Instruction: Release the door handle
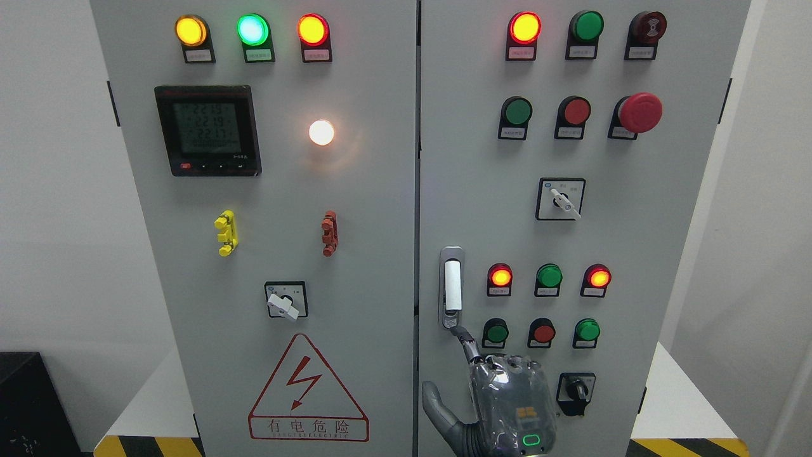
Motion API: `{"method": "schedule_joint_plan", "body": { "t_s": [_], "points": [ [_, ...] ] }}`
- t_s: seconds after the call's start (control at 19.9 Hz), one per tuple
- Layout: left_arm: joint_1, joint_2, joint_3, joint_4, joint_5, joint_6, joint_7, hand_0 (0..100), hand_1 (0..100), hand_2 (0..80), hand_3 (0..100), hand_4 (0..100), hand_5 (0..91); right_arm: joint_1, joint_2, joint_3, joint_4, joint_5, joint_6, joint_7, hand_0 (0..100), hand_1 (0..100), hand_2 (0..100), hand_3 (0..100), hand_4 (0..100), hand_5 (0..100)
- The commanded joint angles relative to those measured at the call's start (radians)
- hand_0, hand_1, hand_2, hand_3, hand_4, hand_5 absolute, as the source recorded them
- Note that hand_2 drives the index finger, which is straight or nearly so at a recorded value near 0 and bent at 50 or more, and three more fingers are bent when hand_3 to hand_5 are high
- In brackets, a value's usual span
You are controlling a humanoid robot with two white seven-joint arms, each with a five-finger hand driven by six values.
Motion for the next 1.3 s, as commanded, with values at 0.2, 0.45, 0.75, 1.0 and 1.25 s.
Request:
{"method": "schedule_joint_plan", "body": {
  "t_s": [0.2,0.45,0.75,1.0,1.25],
  "points": [
    [0.000,0.000,-0.021,-0.020,0.000,0.000,0.000,0,0,2.5,9,1,0.0,-0.035,0.001,-0.014,-0.019,-0.005,0.012,0.011,31,24,71,100,97,92],
    [0.000,0.000,-0.021,-0.020,0.000,0.000,0.000,0,0,2.4,9,1,0.0,-0.073,0.002,-0.028,-0.017,-0.005,0.017,0.023,22,25,84,100,100,94],
    [0.000,0.000,-0.021,-0.020,0.000,0.000,0.000,0,0,2.3,9,1,0.0,-0.107,0.002,-0.036,-0.014,-0.007,0.032,0.031,15,24,88,100,100,95],
    [0.000,0.000,-0.021,-0.020,0.000,0.000,0.000,0,0,2.3,9,1,0.0,-0.148,0.002,-0.036,-0.007,-0.007,0.047,0.066,12,25,88,100,100,95],
    [0.000,0.000,-0.021,-0.020,0.000,0.000,0.000,0,0,2.3,9,1,0.0,-0.189,0.002,-0.039,0.026,-0.007,0.055,0.067,11,26,88,100,100,95]
  ]
}}
